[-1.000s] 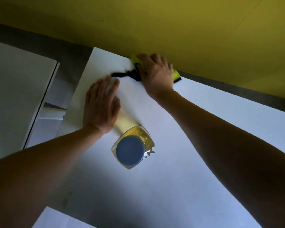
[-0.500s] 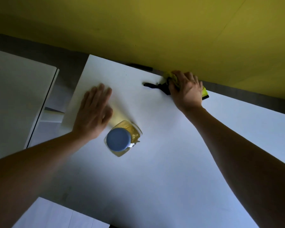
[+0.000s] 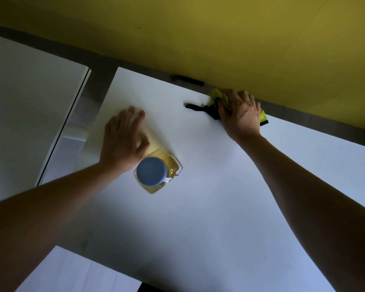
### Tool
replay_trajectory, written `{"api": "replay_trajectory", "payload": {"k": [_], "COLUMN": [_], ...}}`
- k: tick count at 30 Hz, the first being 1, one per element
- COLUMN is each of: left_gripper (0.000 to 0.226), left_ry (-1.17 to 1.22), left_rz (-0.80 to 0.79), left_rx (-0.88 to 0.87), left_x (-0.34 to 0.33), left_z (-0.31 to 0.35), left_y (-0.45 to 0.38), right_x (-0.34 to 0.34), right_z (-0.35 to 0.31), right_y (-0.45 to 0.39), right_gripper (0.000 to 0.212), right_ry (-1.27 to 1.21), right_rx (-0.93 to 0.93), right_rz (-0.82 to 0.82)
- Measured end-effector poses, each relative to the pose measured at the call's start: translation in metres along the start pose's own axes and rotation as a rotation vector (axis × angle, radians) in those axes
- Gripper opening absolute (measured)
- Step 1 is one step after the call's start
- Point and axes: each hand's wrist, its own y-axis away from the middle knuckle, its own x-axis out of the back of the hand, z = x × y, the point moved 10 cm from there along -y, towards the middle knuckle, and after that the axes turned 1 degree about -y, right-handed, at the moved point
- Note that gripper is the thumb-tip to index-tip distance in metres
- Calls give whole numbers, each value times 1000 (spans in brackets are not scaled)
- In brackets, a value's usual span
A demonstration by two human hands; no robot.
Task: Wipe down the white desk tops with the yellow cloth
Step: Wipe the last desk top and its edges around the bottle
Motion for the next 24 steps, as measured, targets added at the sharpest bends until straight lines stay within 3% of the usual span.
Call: {"api": "replay_trajectory", "payload": {"k": [4, 11, 16, 24], "left_gripper": [58, 50, 25, 46], "left_ry": [48, 189, 116, -198], "left_rz": [-211, -630, -690, -738], "left_rx": [105, 34, -122, -182], "left_x": [23, 57, 83, 90], "left_z": [7, 73, 144, 215], "left_y": [-25, -68, -78, -44], "right_x": [0, 6, 13, 15], "right_z": [0, 7, 29, 34], "right_y": [2, 3, 7, 8], "right_gripper": [39, 40, 40, 39], "right_ry": [-34, -13, -21, -61], "right_rx": [13, -12, -54, -9], "right_rz": [-86, -195, -227, -241]}}
